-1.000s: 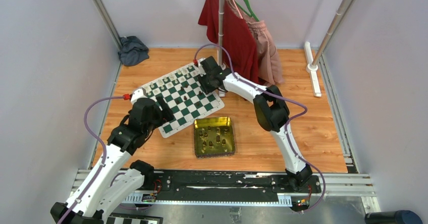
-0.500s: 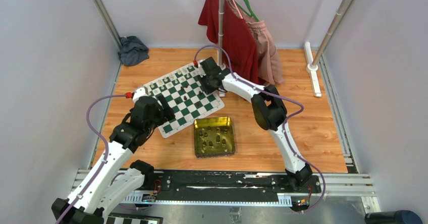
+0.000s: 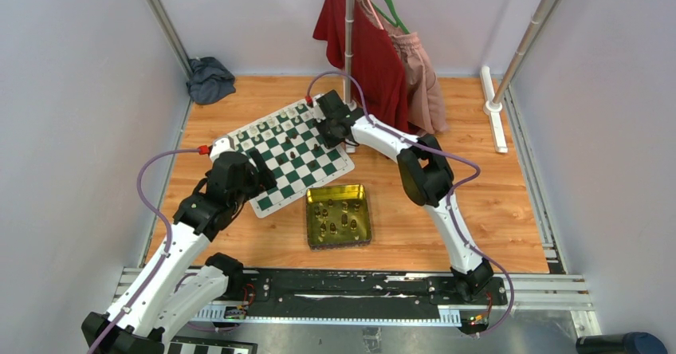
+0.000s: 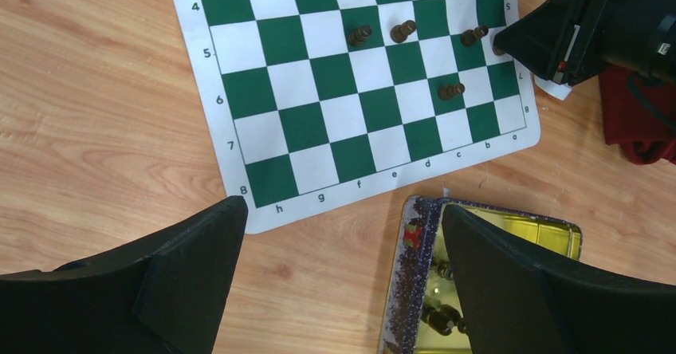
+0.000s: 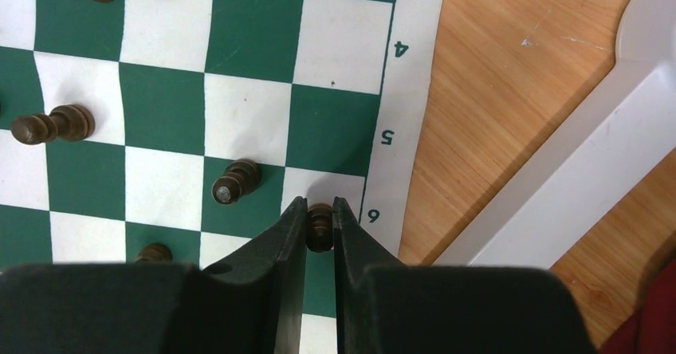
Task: Set up the chess pieces on the board
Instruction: Move the chess piece to the chessboard.
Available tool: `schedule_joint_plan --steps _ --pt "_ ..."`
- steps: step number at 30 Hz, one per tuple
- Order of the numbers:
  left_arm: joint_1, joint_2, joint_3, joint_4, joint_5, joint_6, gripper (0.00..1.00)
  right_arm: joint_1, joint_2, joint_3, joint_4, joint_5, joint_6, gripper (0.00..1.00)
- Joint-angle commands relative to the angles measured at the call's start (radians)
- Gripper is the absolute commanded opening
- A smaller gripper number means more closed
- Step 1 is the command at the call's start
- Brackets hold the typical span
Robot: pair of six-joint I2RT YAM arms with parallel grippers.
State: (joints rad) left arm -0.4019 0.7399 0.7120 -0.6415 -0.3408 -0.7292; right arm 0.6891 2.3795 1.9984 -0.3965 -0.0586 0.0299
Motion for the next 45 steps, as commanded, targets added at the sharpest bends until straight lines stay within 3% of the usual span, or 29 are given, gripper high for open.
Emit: schedule_joint_plan --steps 1,19,45 --pt "-0.005 0.001 0.005 0.012 -0.010 0.002 1.00 -0.009 -0.061 -0.040 -0.020 0.032 -0.021 0.00" --pt "-0.005 -0.002 -0.012 0.013 -0.009 -0.020 1.00 0.000 -0.157 -0.196 0.013 0.037 -0.009 0.00" --pt "-0.005 -0.001 -0.023 0.008 -0.023 -0.022 1.00 0.025 -0.137 -0.156 0.012 0.022 -0.008 0.00"
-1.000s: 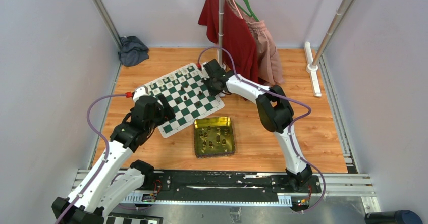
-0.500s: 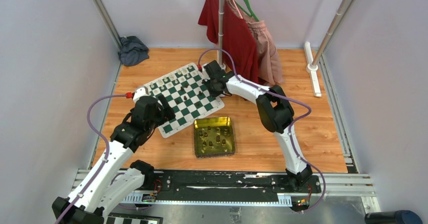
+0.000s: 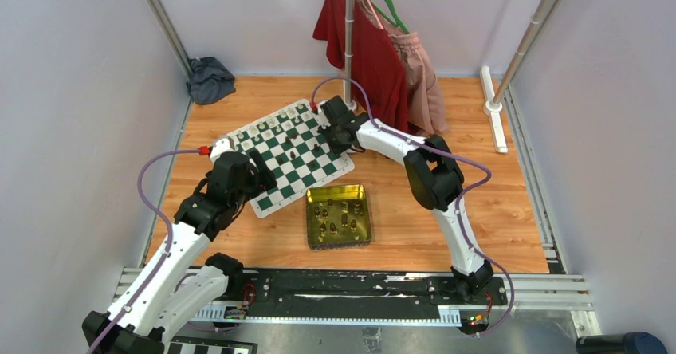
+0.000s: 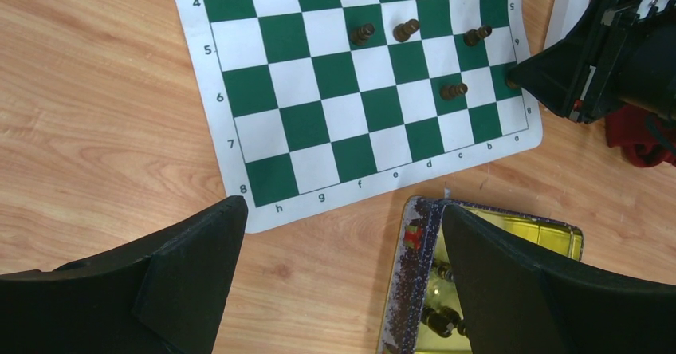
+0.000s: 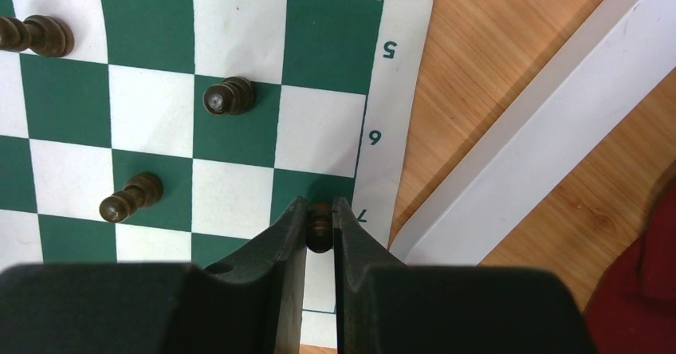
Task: Set up the chess pieces on the board
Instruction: Move the chess piece to the chessboard.
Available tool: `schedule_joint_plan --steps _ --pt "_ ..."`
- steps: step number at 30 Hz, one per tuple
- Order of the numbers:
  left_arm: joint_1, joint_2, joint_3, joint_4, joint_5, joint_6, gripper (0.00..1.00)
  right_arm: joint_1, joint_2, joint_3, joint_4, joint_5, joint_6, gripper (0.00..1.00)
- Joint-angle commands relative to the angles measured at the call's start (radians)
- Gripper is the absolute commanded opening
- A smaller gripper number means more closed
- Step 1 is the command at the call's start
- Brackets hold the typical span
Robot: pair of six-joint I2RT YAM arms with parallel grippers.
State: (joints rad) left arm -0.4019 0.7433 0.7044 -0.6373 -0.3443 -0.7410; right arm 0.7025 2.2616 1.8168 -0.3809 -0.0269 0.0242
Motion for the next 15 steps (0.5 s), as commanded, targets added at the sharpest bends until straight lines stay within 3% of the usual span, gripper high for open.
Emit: schedule_joint_plan --steps 1,15 --pt "-0.005 -0.004 -0.016 0.003 -0.020 -0.011 1.00 0.012 -0.019 0.026 -0.004 -0.011 -0.003 0.00" --pt "-0.005 -0.002 -0.019 0.002 -0.022 -0.011 1.00 0.022 -0.007 0.032 -0.006 -0.019 -0.001 0.00"
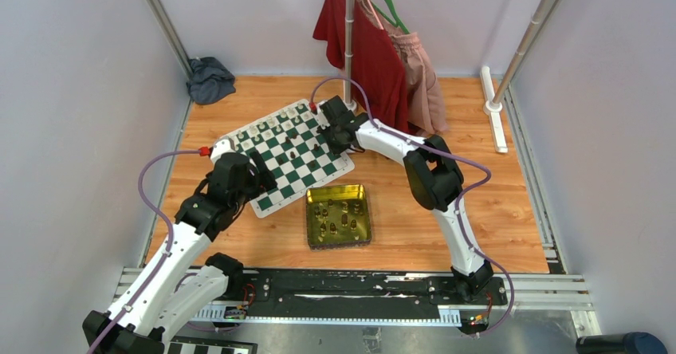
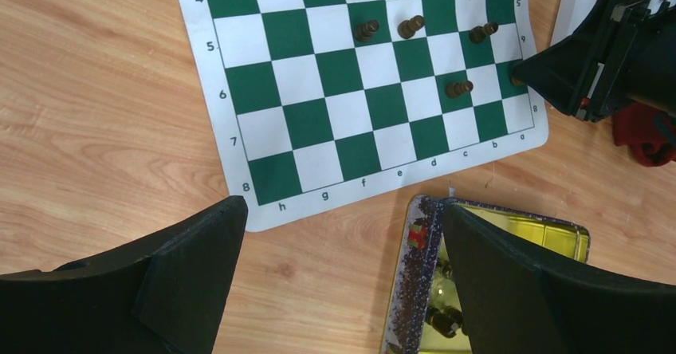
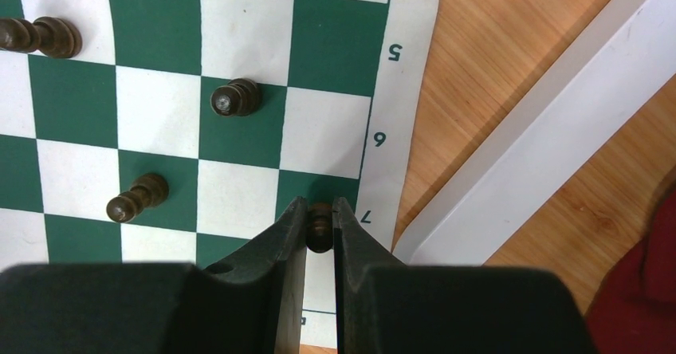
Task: Set up the chess pieces on the board
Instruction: Move the chess piece to the chessboard.
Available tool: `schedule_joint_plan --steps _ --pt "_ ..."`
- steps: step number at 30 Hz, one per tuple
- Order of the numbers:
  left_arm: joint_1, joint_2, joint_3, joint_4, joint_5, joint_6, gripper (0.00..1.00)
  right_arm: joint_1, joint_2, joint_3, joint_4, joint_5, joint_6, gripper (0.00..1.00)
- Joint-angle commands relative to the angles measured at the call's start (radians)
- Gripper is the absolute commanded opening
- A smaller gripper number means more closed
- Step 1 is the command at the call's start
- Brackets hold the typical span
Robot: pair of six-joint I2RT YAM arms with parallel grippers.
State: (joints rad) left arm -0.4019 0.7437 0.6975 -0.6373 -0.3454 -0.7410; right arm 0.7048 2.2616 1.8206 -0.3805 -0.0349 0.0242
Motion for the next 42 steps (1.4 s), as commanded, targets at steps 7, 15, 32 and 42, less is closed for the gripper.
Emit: schedule_joint_plan --steps 7,15,32,42 --pt "-0.005 -0.005 -0.015 0.001 -0.021 -0.011 1.00 0.021 0.000 0.031 -0.009 -0.010 -0.003 0.01" --pt "-0.005 -0.009 -0.021 0.000 -0.020 -0.011 1.00 0.021 0.009 0.031 -0.024 -0.003 -0.012 0.23" --pt "-0.005 -0.003 -0.018 0.011 -0.019 -0.006 1.00 0.033 0.006 0.135 -0.063 -0.006 -0.020 0.44" --pt "-0.005 0.005 -0.008 0.009 -0.026 -0.004 1.00 0.048 0.069 0.234 -0.094 -0.037 -0.020 0.50"
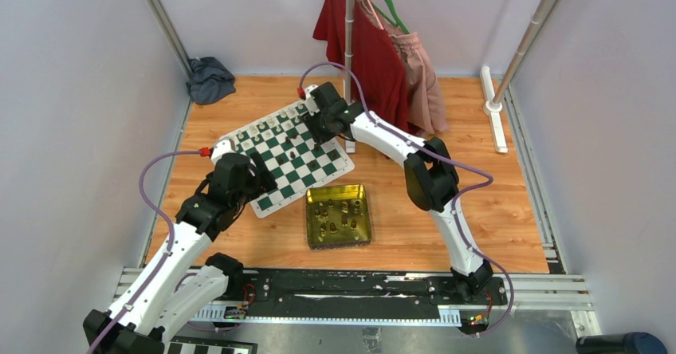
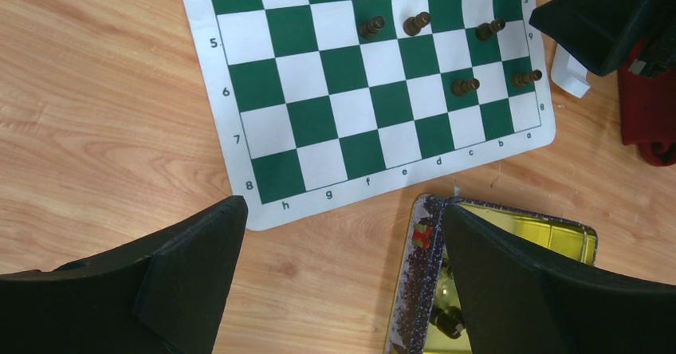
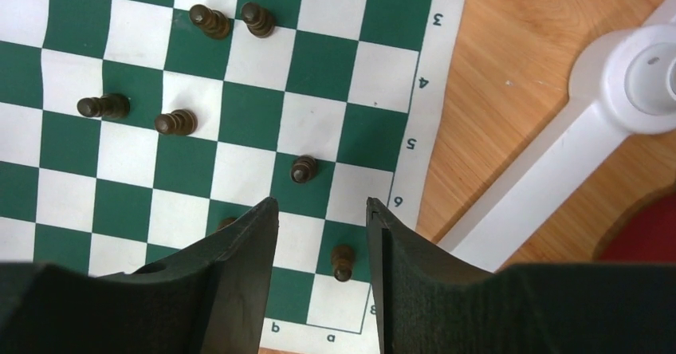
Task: Set up the chess pieces on the board
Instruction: Move the chess piece to the chessboard.
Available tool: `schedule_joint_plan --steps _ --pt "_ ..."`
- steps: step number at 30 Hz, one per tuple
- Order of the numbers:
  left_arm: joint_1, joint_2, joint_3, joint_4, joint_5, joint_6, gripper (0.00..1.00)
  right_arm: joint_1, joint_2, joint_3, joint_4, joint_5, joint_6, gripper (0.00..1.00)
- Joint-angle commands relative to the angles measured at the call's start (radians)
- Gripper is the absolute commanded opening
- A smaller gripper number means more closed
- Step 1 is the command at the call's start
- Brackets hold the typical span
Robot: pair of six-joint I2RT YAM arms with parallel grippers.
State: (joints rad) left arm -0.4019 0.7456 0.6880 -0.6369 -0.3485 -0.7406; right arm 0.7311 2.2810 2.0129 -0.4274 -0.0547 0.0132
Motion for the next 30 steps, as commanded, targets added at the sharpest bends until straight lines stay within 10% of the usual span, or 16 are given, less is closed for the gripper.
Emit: schedule_joint_plan --steps 1,30 --pt "-0.005 0.005 0.002 0.009 -0.024 -0.002 1.00 0.023 0.057 0.049 -0.050 -0.017 -0.007 0.50" --pt "-0.005 -0.002 -0.012 0.009 -0.027 0.001 1.00 0.022 0.157 0.144 -0.062 -0.035 0.007 0.41"
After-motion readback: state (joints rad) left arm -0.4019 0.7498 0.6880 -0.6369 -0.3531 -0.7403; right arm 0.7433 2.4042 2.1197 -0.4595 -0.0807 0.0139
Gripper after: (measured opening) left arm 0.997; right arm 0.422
